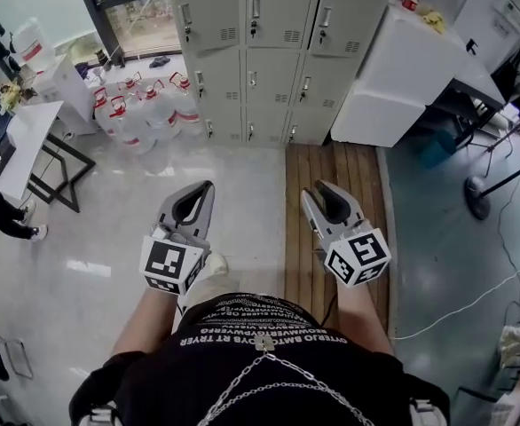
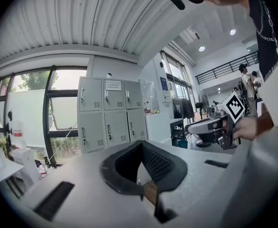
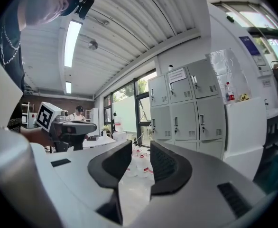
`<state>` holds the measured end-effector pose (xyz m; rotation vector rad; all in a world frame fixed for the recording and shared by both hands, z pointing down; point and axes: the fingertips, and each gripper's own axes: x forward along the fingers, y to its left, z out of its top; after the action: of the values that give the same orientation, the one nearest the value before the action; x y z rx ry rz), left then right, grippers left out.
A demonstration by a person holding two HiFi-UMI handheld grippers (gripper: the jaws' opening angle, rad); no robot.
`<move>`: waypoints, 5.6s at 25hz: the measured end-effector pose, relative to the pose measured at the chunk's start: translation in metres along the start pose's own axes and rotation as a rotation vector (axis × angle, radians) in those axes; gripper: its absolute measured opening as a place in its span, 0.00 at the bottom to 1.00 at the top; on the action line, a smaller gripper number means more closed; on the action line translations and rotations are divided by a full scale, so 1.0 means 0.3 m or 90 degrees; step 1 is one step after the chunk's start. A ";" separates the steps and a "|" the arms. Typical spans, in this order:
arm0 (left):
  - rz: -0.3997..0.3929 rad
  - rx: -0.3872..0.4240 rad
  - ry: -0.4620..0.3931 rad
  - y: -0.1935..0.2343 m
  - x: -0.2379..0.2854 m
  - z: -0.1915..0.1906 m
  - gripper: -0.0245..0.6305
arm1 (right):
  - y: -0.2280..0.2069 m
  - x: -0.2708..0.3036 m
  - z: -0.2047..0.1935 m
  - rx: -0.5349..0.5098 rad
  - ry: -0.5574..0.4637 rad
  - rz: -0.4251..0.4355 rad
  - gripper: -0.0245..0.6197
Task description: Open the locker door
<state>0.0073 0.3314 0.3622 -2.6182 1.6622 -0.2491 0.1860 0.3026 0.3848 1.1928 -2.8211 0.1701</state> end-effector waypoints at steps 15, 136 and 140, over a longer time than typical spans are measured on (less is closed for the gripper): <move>-0.031 -0.019 -0.004 0.198 0.245 -0.051 0.04 | -0.098 0.279 0.001 0.034 0.040 0.001 0.24; -0.075 -0.039 0.054 1.202 1.979 -0.109 0.04 | -1.243 2.037 0.250 0.088 0.045 0.171 0.25; -0.077 -0.039 0.045 1.289 2.058 -0.089 0.04 | -1.249 2.143 0.263 0.079 0.050 0.177 0.25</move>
<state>-0.0863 -0.3892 0.4187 -2.7907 1.5576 -0.3017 0.0064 -0.4235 0.4054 0.7857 -2.9304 0.4032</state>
